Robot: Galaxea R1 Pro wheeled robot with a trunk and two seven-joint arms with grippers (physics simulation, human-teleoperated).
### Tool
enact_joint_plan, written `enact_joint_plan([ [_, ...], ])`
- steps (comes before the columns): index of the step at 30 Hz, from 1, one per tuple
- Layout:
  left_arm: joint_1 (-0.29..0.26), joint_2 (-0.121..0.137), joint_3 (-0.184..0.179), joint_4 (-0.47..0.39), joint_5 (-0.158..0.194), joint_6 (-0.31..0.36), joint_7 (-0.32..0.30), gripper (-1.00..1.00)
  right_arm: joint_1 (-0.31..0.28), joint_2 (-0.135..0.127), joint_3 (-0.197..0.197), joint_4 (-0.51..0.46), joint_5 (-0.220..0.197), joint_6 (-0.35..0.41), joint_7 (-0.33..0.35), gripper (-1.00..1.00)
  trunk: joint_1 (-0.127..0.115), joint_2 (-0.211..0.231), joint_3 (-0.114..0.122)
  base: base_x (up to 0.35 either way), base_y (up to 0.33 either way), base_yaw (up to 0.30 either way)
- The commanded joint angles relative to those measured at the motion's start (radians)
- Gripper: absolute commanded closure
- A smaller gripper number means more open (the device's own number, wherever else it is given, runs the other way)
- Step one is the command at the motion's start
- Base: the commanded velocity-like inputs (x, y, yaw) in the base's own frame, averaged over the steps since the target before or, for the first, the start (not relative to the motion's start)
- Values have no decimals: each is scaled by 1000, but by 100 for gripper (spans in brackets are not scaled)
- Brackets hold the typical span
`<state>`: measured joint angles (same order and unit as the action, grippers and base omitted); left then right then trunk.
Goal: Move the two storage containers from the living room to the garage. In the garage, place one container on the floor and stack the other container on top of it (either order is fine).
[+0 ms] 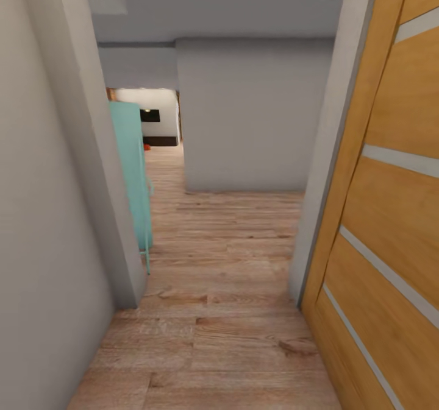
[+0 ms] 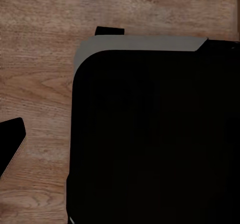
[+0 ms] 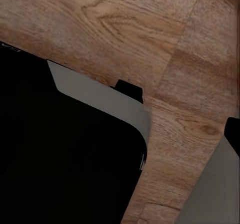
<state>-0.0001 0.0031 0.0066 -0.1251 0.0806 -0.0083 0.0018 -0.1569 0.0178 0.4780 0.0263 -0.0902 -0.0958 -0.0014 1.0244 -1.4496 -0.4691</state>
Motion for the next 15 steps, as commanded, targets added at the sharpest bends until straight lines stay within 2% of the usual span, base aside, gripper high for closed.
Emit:
enact_joint_plan([
  [1, 0, 0, 0, -1, 8, -1, 0, -100, -1, 1, 8, 3, -9, -6, 0, -100, 1, 0, -1, 322, 0, 0],
  [15, 0, -2, -1, -1, 8, -1, 0, -100, -1, 1, 8, 3, -9, -5, 0, -100, 1, 0, -1, 322, 0, 0],
])
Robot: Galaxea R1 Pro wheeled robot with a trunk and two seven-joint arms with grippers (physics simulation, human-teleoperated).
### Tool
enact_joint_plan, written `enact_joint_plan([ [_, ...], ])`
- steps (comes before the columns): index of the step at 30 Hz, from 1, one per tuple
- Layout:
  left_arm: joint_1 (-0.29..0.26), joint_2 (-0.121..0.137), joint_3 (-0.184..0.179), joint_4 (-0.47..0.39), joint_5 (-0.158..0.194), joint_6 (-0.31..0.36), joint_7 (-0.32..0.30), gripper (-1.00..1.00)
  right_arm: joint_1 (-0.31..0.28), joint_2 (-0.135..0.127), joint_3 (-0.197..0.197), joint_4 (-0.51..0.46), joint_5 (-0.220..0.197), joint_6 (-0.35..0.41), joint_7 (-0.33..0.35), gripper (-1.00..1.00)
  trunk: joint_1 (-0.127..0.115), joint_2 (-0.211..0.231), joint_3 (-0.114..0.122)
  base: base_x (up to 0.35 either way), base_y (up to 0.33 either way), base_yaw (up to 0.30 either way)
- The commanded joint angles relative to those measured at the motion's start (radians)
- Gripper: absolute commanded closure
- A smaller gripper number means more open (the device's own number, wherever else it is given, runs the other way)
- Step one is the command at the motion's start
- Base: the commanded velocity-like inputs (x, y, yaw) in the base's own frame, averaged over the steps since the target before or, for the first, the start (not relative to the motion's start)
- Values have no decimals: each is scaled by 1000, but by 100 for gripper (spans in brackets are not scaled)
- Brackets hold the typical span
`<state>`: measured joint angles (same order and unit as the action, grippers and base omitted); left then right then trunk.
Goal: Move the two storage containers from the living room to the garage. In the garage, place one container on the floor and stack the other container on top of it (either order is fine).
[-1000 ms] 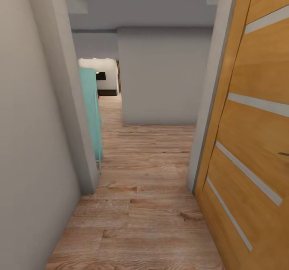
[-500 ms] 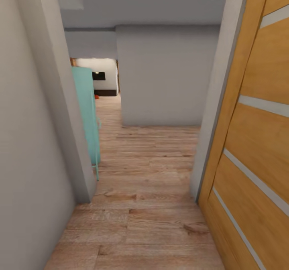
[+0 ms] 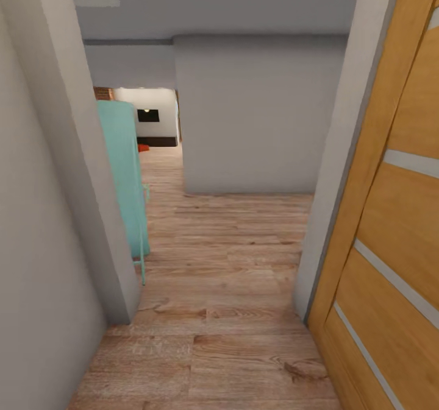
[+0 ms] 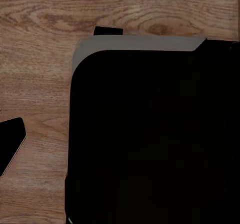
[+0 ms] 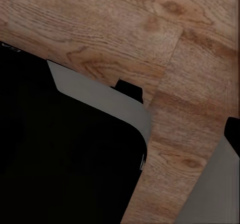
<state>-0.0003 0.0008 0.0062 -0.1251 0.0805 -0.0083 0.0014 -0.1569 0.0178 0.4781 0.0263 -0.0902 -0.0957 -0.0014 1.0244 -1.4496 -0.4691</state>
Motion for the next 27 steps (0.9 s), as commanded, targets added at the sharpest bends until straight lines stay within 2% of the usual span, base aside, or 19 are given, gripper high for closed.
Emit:
enact_joint_plan([
  [1, 0, 0, 0, -1, 8, -1, 0, -100, -1, 1, 8, 3, -9, -6, 0, -100, 1, 0, -1, 322, 0, 0],
  [27, 0, -1, 0, -1, 8, -1, 0, -100, -1, 0, 8, 3, -9, -6, 0, -100, 1, 0, -1, 322, 0, 0],
])
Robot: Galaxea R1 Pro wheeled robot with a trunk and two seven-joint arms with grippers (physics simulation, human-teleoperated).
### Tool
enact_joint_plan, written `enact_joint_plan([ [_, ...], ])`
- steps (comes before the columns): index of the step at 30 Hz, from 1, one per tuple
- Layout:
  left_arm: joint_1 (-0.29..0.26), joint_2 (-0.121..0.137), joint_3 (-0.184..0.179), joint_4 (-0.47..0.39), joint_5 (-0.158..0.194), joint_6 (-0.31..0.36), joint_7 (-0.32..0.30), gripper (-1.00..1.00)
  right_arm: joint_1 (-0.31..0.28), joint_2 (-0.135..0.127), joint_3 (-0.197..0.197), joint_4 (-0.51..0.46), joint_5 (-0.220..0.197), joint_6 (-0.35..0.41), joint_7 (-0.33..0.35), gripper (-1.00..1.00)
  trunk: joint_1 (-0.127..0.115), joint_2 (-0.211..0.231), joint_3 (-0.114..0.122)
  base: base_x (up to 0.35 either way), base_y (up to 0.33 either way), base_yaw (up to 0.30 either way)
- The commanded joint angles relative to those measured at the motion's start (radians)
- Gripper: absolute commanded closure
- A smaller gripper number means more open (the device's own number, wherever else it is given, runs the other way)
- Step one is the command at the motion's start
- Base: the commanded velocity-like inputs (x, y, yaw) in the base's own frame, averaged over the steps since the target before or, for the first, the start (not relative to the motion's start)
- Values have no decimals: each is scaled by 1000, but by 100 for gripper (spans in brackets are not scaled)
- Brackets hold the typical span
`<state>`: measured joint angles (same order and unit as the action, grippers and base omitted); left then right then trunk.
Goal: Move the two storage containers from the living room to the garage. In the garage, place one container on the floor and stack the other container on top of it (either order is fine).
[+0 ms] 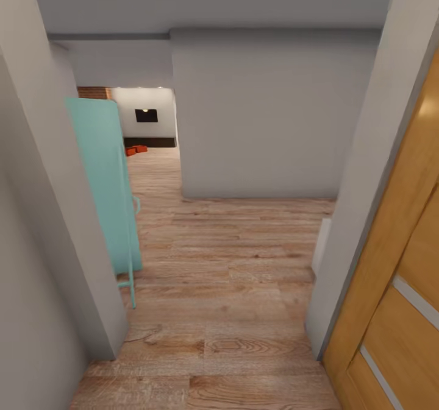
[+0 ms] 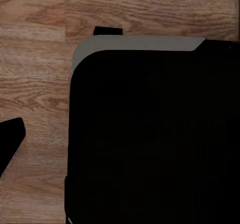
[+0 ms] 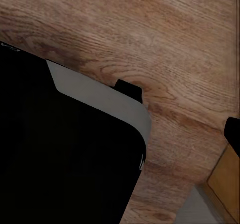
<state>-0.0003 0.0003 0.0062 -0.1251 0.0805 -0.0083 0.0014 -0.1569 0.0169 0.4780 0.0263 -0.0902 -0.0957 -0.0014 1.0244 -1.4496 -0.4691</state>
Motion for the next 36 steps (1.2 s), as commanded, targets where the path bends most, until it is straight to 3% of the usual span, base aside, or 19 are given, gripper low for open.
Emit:
enact_joint_plan([
  [1, 0, -1, 0, -1, 8, -1, 0, -100, -1, 0, 8, 3, -9, -6, 0, -100, 1, 0, -1, 322, 0, 0],
  [36, 0, 1, 0, -1, 8, -1, 0, -100, -1, 0, 8, 3, -9, -6, 0, -100, 1, 0, -1, 322, 0, 0],
])
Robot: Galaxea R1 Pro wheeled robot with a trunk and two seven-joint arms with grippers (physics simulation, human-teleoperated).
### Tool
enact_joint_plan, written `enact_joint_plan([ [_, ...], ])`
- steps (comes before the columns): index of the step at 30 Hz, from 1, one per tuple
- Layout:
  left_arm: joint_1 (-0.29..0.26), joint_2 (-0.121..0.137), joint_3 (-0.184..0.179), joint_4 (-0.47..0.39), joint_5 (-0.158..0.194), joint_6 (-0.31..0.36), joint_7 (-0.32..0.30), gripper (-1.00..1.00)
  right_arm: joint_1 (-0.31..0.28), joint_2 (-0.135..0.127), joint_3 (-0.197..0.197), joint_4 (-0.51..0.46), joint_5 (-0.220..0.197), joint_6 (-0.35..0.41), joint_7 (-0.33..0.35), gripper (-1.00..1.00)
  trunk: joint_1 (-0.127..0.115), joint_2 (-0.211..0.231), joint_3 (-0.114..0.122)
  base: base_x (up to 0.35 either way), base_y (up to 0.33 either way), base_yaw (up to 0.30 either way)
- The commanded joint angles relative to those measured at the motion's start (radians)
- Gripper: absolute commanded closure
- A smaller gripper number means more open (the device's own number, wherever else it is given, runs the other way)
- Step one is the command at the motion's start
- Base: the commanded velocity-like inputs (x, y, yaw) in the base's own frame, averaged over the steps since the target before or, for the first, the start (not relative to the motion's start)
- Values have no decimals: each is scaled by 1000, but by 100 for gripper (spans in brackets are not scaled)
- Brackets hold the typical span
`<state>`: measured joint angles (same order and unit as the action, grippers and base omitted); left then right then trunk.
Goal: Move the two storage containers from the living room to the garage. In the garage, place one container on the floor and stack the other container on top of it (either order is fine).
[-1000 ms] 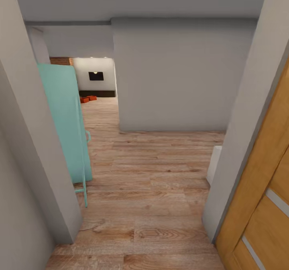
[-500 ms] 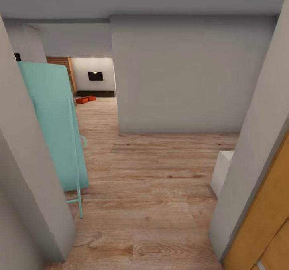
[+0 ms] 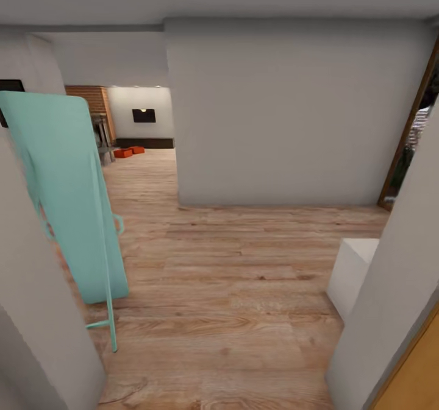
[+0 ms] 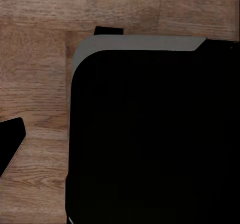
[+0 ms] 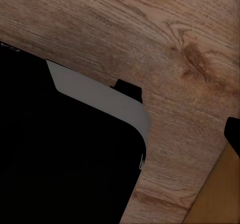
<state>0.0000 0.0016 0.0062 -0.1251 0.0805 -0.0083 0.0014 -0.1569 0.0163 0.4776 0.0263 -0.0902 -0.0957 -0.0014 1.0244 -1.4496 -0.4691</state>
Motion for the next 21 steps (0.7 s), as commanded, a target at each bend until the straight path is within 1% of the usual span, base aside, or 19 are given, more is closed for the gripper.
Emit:
enact_joint_plan([
  [1, 0, -1, 0, -1, 8, -1, 0, -100, -1, 1, 8, 3, -9, -6, 0, -100, 1, 0, -1, 322, 0, 0],
  [21, 0, 0, 0, 1, 9, -1, 0, -100, -1, 1, 8, 3, -9, -6, 0, -100, 1, 0, -1, 322, 0, 0],
])
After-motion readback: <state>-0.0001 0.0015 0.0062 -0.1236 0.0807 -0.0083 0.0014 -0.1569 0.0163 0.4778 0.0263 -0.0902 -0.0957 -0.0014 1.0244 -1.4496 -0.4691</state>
